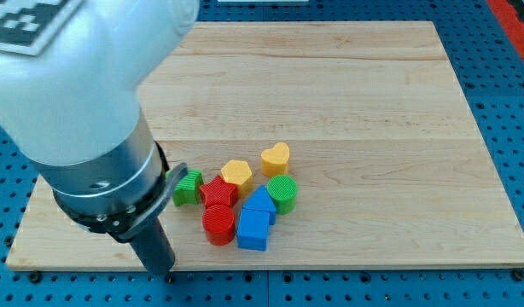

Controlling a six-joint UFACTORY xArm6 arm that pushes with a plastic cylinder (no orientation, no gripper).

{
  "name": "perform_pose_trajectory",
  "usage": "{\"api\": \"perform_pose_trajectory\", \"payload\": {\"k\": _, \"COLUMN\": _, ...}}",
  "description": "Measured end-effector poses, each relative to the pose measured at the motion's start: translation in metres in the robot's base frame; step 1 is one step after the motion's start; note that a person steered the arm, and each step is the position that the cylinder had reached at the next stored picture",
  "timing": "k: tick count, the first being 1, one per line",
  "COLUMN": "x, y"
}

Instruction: Separate the green circle and heart from group of blocks

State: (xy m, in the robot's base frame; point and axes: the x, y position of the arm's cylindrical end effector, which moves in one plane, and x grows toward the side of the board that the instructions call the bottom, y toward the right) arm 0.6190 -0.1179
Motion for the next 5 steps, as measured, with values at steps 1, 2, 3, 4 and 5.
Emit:
{"api": "perform_pose_trajectory", "payload": {"k": 1, "x": 0.000, "y": 0.015}}
{"api": "perform_pose_trajectory", "payload": {"k": 2, "x": 0.000, "y": 0.077}}
{"api": "perform_pose_trajectory", "payload": {"k": 3, "x": -0.001, "y": 0.098}}
{"api": "perform_pose_trajectory", "payload": {"k": 4, "x": -0.016, "y": 0.154}}
{"api": "perform_pose_trajectory", "payload": {"k": 5, "x": -0.032, "y": 0.154}}
